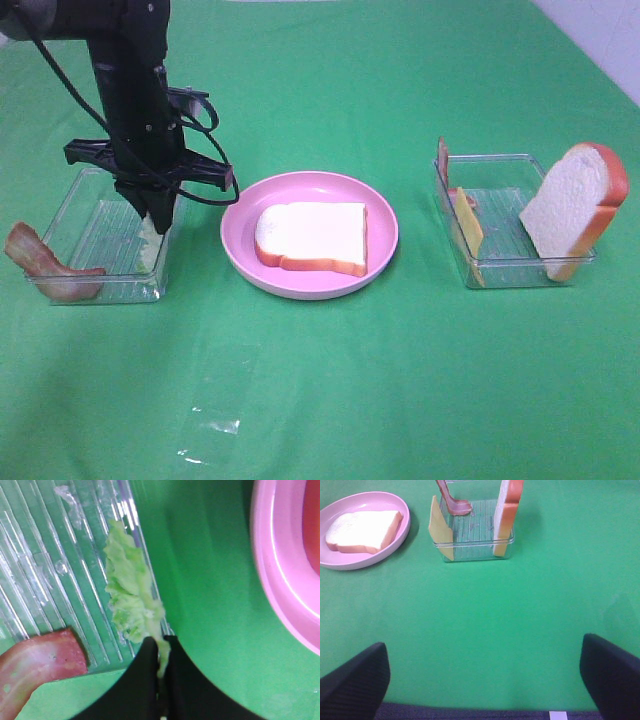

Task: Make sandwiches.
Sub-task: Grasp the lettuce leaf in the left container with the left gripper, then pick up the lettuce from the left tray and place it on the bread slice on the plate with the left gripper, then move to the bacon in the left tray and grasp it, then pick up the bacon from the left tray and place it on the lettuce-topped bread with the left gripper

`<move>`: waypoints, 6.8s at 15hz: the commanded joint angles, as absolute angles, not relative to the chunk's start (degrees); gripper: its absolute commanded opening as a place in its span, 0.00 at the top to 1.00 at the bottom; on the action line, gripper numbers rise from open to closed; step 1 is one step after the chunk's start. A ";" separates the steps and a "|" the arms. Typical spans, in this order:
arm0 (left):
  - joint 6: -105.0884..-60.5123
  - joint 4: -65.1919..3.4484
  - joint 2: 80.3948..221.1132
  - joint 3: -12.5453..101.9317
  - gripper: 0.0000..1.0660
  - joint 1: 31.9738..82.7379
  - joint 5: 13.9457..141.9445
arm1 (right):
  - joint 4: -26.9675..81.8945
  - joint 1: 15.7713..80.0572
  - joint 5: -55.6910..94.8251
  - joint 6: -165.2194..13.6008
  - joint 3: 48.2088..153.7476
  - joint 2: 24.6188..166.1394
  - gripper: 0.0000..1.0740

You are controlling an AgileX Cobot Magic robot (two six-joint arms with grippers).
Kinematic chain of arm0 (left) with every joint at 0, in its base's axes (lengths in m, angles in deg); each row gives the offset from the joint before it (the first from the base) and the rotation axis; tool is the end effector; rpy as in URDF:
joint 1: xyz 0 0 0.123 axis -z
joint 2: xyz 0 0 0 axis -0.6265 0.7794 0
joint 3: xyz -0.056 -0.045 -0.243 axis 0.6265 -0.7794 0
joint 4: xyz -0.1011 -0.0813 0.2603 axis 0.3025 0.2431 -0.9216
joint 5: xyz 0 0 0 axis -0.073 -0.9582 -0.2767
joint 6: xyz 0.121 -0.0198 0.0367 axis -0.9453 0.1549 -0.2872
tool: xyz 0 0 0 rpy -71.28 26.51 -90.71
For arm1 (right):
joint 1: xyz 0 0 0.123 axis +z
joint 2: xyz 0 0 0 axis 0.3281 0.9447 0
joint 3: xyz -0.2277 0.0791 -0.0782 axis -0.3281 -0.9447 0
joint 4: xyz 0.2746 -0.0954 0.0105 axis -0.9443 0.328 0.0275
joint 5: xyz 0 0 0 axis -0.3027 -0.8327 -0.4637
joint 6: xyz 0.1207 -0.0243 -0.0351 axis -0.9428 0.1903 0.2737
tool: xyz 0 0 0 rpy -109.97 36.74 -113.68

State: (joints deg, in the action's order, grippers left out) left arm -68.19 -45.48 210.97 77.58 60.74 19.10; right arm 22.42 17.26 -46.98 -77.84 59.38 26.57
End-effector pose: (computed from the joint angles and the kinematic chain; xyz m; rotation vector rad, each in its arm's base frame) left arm 0.4301 -0.1733 0.0819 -0.3034 -3.1181 -0.0039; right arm 0.0967 0.0072 0.2598 -0.0160 2.1256 0.0651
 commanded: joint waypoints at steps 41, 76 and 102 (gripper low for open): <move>-95.46 -20.67 211.83 79.01 0.04 65.15 39.16 | 22.31 17.32 -46.64 -77.67 59.15 24.73 0.08; -73.17 -48.40 198.48 53.80 0.33 46.24 30.28 | 22.31 17.32 -46.64 -77.67 59.15 24.73 0.08; -78.45 -29.27 191.09 67.44 1.00 48.82 24.83 | 22.31 17.32 -46.64 -77.67 59.15 24.73 0.08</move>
State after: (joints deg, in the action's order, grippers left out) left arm -77.82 -30.59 191.61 67.10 48.36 25.81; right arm 22.42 17.26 -46.98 -77.84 59.38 26.57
